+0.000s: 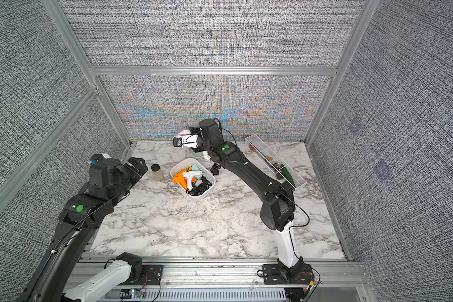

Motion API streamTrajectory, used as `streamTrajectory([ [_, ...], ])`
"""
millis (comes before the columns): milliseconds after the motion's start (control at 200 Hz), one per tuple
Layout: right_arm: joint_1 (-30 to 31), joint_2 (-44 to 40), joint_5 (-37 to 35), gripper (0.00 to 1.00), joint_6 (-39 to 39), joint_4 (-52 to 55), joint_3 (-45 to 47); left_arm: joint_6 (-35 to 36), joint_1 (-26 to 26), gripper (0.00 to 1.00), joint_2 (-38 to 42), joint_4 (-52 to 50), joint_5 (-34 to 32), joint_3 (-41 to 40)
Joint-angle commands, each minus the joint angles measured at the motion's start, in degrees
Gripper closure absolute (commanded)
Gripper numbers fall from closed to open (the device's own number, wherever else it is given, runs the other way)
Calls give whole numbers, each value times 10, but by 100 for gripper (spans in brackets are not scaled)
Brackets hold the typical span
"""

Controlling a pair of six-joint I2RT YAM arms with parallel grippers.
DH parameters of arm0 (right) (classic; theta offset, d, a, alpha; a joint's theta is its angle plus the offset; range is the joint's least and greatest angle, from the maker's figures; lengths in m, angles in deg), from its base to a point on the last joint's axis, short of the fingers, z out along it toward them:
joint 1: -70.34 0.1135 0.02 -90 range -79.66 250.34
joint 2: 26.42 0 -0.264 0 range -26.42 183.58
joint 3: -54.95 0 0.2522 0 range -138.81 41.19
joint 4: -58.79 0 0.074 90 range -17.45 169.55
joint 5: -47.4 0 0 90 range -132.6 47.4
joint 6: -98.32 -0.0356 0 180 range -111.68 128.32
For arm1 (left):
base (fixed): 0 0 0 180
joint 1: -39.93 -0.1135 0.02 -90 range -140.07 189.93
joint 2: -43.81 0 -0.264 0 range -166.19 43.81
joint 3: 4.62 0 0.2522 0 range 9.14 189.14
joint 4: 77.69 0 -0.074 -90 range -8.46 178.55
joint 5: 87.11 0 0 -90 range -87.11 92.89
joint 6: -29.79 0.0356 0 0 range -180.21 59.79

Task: Put the hot melt glue gun into the storage box
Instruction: Place the hot melt adhesive gun in the storage box.

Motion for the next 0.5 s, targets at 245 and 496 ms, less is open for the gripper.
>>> streamTrajectory([
  [245,8,5,129,100,16,-5,-5,4,-1,2,4,-5,-17,-5],
  [496,13,12,156,100,-3,-6,76,4,-2,2,4,-4,-17,-5],
])
